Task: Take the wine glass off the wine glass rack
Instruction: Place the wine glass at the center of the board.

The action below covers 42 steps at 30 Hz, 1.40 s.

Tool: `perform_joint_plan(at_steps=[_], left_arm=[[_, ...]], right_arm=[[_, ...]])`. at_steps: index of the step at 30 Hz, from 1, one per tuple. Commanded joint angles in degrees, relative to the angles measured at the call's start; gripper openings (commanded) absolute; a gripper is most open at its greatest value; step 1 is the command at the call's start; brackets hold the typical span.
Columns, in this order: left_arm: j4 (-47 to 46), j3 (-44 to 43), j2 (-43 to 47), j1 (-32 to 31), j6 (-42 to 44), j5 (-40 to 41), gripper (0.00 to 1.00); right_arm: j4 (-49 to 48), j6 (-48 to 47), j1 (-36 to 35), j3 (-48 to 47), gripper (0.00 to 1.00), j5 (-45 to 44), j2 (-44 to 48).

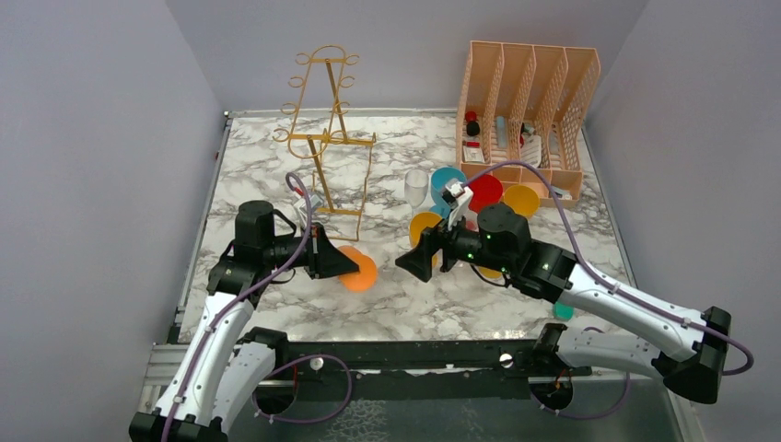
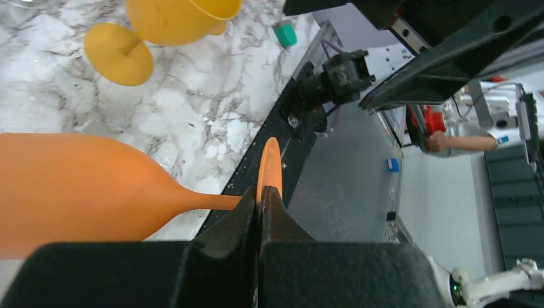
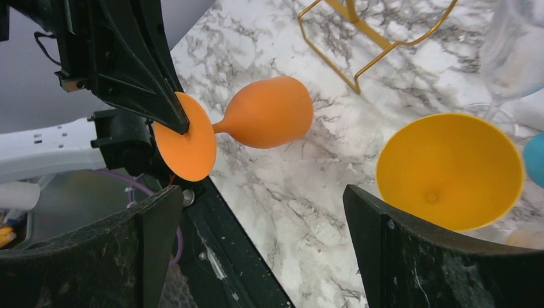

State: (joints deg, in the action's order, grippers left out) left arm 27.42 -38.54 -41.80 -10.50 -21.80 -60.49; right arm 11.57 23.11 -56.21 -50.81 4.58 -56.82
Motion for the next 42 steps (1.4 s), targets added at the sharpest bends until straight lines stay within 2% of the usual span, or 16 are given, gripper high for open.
perform_joint_plan(at_steps=[1,4,5,9,12,17,20,22,25,27,29,36,39,42], left_arm=[[-4.4,-1.8,-1.5,-1.3,3.8,-8.0,0.0],[-6.2,-2.4,-2.6,-2.1,4.1,-9.8,0.0],[-6.6,-2.6,-3.0,-2.4,4.4,-10.3,0.0],[-8.0,-3.1,-4.3,-3.9,5.7,-11.4,0.0],[-9.5,-2.9,-5.1,-5.3,5.7,-10.2,0.0],[-11.7,-2.3,-4.8,-7.5,5.2,-8.8,0.0],[-12.8,-1.2,-4.2,-7.9,4.4,-8.9,0.0],[-13.0,-0.4,-3.6,-8.0,4.2,-9.1,0.0],[-12.9,0.9,-2.1,-8.1,3.5,-9.1,0.0],[-13.0,1.8,-0.7,-8.1,2.6,-8.0,0.0],[-13.0,2.8,1.2,-8.1,1.6,-6.2,0.05],[-12.7,6.6,7.5,-8.0,-3.5,-0.6,0.22],[-11.7,7.8,9.7,-8.0,-5.0,0.5,0.37],[-11.5,8.9,12.0,-8.1,-7.0,0.9,0.43]], right_arm=[[-2.6,1.7,-0.3,-0.6,0.91,8.0,-1.9],[-4.0,3.5,-0.3,-1.0,0.73,12.2,-3.3],[-3.3,5.5,-0.3,-1.8,0.7,12.3,-3.7],[-10.0,7.7,-0.3,-0.1,0.64,20.7,-4.7],[-10.8,8.7,-0.3,-0.7,0.59,24.5,-7.5],[-11.1,9.6,-0.3,-1.2,0.47,24.8,-10.3],[-12.3,9.8,-0.3,-0.6,0.35,24.6,-10.9],[-13.1,9.7,-0.3,-0.6,0.22,25.5,-11.7],[-14.5,9.5,-0.3,-1.0,0.17,27.8,-13.1],[-14.8,9.6,-0.4,-1.3,0.09,28.1,-13.8],[-15.4,9.8,-0.4,-1.4,0.02,28.2,-14.1],[-17.0,10.4,-0.3,-1.3,0.01,26.9,-14.0],[-16.8,10.2,-0.3,-1.3,0.01,26.2,-13.8],[-17.3,10.1,-0.3,-0.9,0.01,25.3,-13.4]])
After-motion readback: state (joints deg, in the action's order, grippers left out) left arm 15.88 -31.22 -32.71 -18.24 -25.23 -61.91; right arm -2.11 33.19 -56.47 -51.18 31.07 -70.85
